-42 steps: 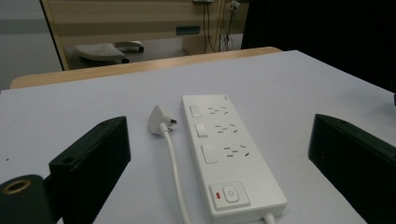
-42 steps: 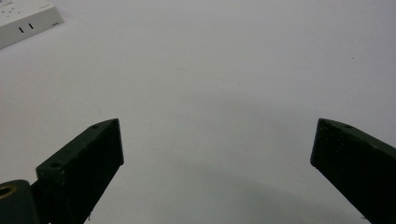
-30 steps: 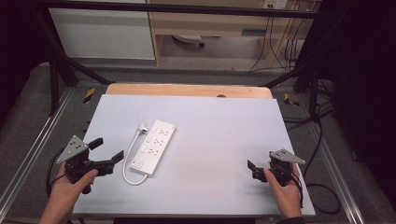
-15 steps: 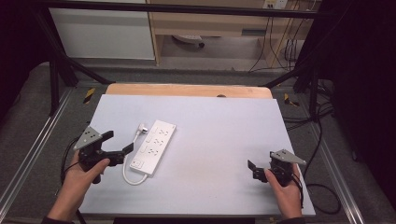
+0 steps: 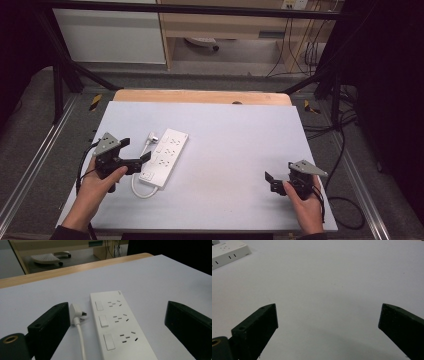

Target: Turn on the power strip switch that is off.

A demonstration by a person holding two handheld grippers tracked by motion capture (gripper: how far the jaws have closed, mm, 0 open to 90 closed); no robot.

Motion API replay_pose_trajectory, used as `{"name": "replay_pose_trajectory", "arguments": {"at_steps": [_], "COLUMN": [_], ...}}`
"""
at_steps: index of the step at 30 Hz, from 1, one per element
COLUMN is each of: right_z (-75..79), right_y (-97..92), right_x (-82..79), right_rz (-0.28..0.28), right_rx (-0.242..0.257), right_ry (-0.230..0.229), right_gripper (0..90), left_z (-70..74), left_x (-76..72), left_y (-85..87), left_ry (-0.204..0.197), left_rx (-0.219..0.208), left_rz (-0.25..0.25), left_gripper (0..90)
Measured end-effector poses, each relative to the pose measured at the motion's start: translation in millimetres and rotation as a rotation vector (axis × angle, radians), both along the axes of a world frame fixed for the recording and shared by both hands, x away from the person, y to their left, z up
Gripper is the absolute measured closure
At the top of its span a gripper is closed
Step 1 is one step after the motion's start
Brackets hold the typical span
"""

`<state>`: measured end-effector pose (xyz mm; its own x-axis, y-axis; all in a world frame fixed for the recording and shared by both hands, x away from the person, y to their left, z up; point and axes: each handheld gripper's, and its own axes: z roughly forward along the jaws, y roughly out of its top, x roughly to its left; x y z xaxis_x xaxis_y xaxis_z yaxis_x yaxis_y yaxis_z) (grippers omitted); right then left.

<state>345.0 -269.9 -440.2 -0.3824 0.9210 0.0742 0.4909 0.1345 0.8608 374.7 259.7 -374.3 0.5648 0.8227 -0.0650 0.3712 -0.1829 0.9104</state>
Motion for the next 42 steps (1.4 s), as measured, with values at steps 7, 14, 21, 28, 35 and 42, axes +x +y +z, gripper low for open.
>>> {"name": "replay_pose_trajectory", "arguments": {"at_steps": [7, 14, 21, 28, 35, 42], "right_z": [-0.1, -0.2, -0.5, -0.8, -0.9, -1.1], "right_y": [0.0, 0.5, 0.5, 0.6, 1.0, 1.0], "right_x": [0.0, 0.2, 0.6, 0.7, 0.9, 0.9], "right_rz": [0.001, 0.002, 0.004, 0.003, 0.004, 0.004], "right_rx": [-0.002, -0.003, -0.006, -0.005, -0.005, -0.007], "right_ry": [0.001, 0.004, 0.004, 0.005, 0.006, 0.01], "right_gripper": [3.0, 3.0, 2.9, 2.9, 2.9, 3.0], "left_z": [-6.7, -10.1, -17.0, -21.0, -25.2, -26.6], "left_x": [5.9, 8.5, 11.8, 13.7, 16.5, 18.3], "left_y": [-5.3, -6.7, -6.7, -6.9, -8.3, -10.0], "left_ry": [0.013, 0.022, 0.044, 0.062, 0.075, 0.092], "left_rx": [0.023, 0.027, 0.033, 0.04, 0.069, 0.075], "left_rz": [-0.002, 0.009, 0.018, 0.022, 0.016, 0.005], "left_gripper": [6.7, 7.2, 8.1, 10.5, 21.2, 30.3]}}
